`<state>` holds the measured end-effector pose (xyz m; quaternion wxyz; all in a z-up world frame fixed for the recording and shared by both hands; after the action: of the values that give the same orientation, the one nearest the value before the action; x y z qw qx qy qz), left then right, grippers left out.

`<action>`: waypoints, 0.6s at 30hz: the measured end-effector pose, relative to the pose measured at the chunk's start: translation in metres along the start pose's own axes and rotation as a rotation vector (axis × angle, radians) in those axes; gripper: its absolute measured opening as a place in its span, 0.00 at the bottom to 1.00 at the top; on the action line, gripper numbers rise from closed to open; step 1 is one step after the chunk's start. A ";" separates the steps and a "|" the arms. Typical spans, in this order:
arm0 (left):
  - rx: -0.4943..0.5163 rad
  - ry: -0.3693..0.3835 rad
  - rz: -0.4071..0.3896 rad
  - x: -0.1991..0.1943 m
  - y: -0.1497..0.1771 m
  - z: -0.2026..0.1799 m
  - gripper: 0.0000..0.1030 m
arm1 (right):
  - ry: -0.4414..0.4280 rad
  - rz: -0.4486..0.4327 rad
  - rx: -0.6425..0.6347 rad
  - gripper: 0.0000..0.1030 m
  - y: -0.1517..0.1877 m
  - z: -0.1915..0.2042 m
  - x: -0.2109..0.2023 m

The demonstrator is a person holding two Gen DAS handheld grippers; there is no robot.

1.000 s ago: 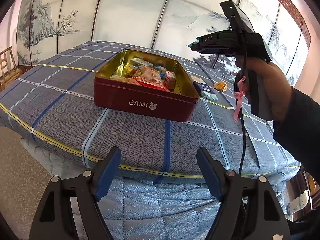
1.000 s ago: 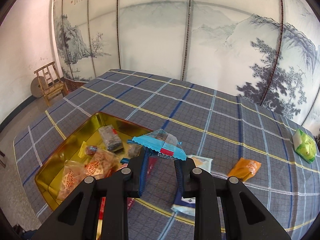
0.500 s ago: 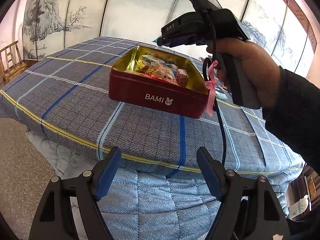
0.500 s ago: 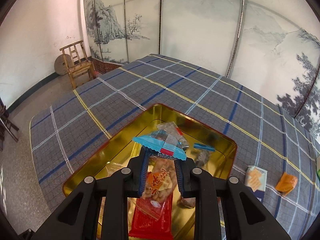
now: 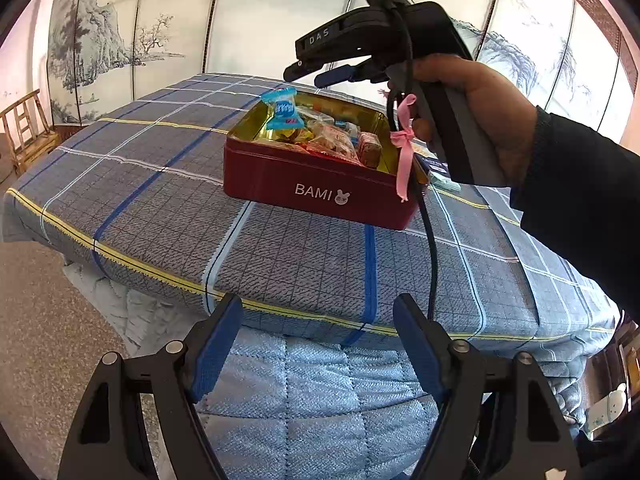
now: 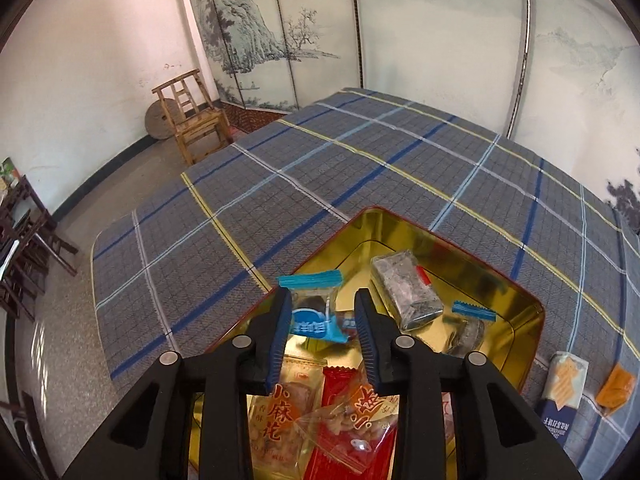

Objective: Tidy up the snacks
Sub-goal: 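Open the right gripper to drop the candy into the tin, then grasp the blue soda cracker box with the left gripper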

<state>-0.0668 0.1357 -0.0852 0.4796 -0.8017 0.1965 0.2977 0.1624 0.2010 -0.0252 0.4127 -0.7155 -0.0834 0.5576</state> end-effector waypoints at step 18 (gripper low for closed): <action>0.201 0.166 0.021 0.027 -0.041 -0.133 0.73 | 0.392 -0.227 0.691 0.76 0.275 -0.309 -0.206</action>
<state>0.0157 0.0359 -0.0282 0.5364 -0.7694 0.2727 0.2141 0.2618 -0.2498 -0.0508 0.6954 -0.6140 0.1106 0.3567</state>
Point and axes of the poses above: each gripper's, at about its wrist camera, not at the fingertips, and x roughly the way its jaws point, z to its left, y to its underside, the point moved 9 cm from there along x, roughly the way its jaws point, and after that the axes turned 12 degrees about -x, right-handed, at the moved point
